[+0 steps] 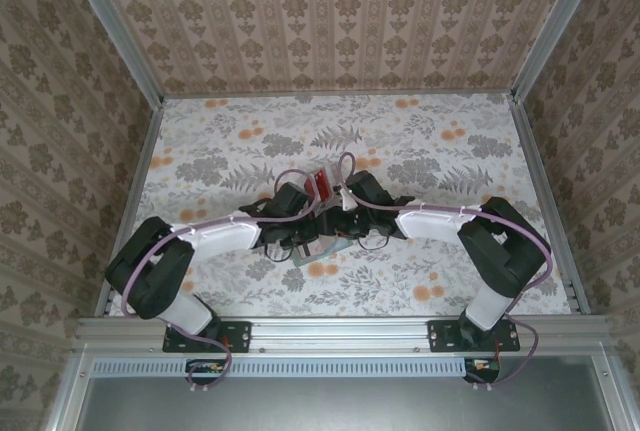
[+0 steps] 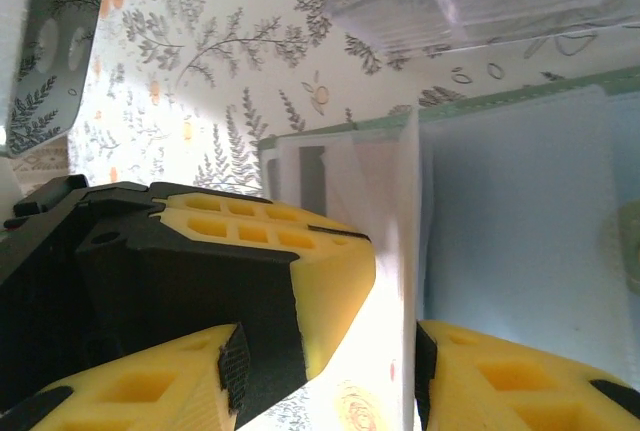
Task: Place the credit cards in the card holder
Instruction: Flip over the card slot on the card holder.
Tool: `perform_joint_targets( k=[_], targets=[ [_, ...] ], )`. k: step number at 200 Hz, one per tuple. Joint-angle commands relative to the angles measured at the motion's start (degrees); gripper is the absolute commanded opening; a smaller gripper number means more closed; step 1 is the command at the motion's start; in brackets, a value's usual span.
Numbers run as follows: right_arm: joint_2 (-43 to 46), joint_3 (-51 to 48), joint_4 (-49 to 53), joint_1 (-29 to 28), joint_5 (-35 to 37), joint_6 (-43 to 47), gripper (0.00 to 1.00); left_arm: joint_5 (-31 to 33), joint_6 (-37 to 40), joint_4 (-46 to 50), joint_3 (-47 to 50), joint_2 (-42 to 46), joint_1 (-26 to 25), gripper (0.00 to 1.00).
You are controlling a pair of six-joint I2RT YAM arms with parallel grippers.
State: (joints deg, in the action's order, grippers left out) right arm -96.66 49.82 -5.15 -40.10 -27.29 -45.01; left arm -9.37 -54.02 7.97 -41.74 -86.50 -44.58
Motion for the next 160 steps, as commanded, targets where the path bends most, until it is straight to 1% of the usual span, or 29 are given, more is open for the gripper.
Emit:
perform_joint_targets(
  k=[1, 36, 88, 124, 150, 160],
  targets=[
    [-0.36, 1.59, -5.31, -1.8, -5.06, -1.87, 0.49, 1.25, 1.29, -1.05, 0.98, 3.62, -0.08, 0.0],
    [-1.24, 2.55, -4.59, -2.72, -4.4, -1.39, 0.5, 2.79, 0.57, -0.02, 3.78, 8.24, 0.61, 0.0],
    [-3.9, 6.02, -3.15, -4.93, -4.79, -0.78, 0.5, 6.17, -1.03, 2.04, 9.37, 17.67, 2.3, 0.03],
    [-5.64, 7.56, -2.08, -5.41, -4.93, -0.32, 0.5, 8.0, -2.13, 3.77, 12.65, 23.75, 3.39, 0.05],
    [-4.58, 7.67, 0.22, -5.13, -3.21, 1.15, 0.5, 8.42, -2.01, 4.98, 13.99, 26.65, 4.57, 0.08],
    [-3.69, 7.95, 2.51, -4.61, -1.38, 2.55, 0.5, 8.09, -1.8, 5.29, 14.09, 26.9, 5.22, 0.09]
  ],
)
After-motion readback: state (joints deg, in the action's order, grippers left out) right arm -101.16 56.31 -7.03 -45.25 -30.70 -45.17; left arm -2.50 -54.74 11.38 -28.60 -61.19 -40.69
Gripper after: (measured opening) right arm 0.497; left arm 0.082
